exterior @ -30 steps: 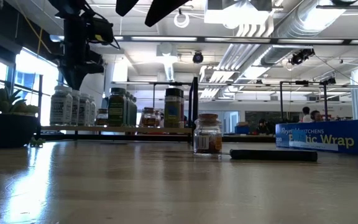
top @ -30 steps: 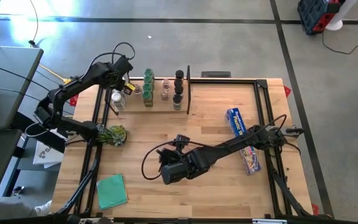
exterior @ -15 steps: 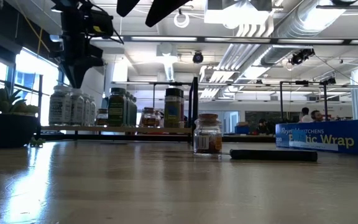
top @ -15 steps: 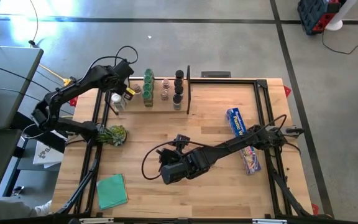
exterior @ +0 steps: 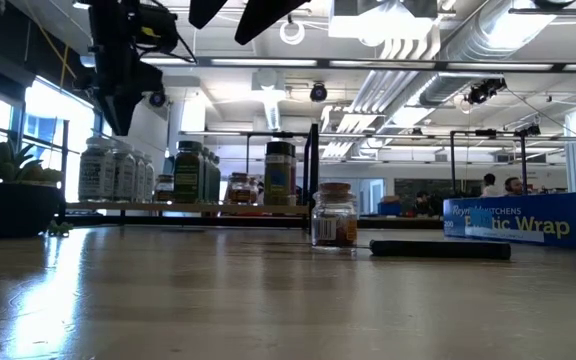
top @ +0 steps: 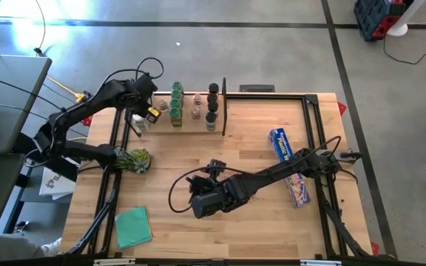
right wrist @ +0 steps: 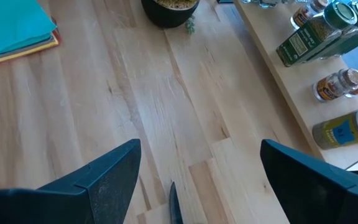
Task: Shelf spices
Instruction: Adjust the white lid seasoning bottles on the shelf
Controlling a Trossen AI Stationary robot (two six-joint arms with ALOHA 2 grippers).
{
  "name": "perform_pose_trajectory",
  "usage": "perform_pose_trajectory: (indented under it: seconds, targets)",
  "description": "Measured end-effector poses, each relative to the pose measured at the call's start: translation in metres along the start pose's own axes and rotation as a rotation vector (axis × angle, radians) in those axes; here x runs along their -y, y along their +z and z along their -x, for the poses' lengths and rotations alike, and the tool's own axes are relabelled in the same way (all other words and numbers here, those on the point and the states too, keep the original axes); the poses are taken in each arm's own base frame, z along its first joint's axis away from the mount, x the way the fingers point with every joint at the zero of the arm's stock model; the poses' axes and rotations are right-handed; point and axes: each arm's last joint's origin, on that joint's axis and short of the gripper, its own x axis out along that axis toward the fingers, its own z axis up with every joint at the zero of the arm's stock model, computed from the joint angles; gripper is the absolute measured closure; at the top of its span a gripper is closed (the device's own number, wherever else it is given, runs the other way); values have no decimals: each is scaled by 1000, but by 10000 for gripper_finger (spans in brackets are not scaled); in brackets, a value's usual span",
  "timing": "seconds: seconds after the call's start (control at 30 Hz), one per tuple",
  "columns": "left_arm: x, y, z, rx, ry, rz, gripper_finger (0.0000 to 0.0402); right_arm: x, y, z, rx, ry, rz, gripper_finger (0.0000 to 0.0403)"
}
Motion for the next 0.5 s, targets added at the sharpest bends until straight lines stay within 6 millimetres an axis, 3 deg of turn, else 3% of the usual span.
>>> perform_pose_trajectory:
  seconds: [0.2,0.5]
  targets:
    - [9,7,-10,-25,-65,-9,363,0,0,0,0,0,-7,77]
    - [11,14,-24,-57,13,-26,387,0,0,0,-2,-1,2,77]
